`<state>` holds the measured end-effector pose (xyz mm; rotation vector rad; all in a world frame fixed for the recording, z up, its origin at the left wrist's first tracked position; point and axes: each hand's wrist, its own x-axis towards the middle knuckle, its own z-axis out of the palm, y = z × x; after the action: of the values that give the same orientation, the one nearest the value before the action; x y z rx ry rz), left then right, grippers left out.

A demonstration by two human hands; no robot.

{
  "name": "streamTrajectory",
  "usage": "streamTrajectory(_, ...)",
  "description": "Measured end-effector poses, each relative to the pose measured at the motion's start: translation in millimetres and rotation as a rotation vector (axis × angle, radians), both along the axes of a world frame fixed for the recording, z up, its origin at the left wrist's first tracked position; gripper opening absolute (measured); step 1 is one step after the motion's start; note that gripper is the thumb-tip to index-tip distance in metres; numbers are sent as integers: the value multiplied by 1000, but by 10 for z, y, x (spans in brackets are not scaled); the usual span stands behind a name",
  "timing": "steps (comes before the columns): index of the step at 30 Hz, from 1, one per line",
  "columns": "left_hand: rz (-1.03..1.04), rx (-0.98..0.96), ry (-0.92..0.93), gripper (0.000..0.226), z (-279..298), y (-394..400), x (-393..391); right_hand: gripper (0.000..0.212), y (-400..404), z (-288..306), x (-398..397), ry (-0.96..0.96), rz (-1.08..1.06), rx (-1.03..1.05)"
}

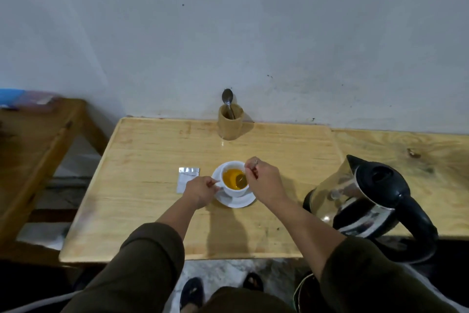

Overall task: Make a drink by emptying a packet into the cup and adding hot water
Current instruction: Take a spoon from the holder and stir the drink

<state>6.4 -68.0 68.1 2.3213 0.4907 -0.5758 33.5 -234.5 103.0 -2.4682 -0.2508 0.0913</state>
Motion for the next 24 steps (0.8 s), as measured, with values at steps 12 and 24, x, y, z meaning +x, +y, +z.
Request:
streamTrajectory(12,33,30,3,41,-3,-35,-3,25,43,-22,183,67,66,1)
streamTrajectory(24,110,-45,5,39,-15,-51,-21,34,23,25,223,105,155,-98)
